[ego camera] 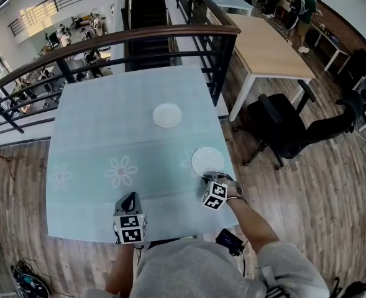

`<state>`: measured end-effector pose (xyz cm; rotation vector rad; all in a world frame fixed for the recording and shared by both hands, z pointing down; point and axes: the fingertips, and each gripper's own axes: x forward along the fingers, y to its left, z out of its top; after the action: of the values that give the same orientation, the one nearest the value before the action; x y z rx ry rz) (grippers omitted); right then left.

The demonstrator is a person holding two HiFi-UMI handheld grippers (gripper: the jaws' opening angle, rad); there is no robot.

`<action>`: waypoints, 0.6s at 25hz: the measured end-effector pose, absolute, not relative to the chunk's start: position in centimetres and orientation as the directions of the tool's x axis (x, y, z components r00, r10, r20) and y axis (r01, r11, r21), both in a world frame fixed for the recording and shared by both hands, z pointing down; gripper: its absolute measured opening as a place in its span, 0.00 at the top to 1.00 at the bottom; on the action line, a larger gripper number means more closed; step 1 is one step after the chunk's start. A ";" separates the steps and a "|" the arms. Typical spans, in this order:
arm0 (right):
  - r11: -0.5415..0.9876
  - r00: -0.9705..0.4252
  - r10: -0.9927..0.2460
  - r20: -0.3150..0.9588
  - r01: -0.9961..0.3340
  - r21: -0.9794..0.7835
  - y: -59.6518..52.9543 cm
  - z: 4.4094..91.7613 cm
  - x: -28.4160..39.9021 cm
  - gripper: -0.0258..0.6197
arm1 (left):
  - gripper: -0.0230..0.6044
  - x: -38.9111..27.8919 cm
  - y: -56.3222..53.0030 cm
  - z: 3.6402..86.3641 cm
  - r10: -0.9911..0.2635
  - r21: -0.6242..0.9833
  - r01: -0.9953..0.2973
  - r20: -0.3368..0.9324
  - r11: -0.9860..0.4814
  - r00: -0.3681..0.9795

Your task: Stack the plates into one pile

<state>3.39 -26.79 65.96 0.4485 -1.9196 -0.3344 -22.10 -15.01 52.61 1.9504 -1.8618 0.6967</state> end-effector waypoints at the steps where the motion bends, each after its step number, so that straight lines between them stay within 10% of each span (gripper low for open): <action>1: 0.883 -0.349 -0.469 0.811 -0.162 0.440 -27.0 65.5 3.3 0.89 | 0.93 -22.2 -14.8 52.5 -0.822 -0.084 -0.994 0.570 -0.067 0.007; 15: 0.767 -0.450 -0.640 0.623 -0.417 0.487 -34.1 52.5 3.2 0.91 | 0.93 -23.9 -15.0 50.7 -0.855 -0.076 -0.996 0.519 -0.043 -0.003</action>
<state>3.21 -34.11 52.51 0.7876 -2.1078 -0.3331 -23.93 -15.02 50.73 1.9637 -1.9225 0.6302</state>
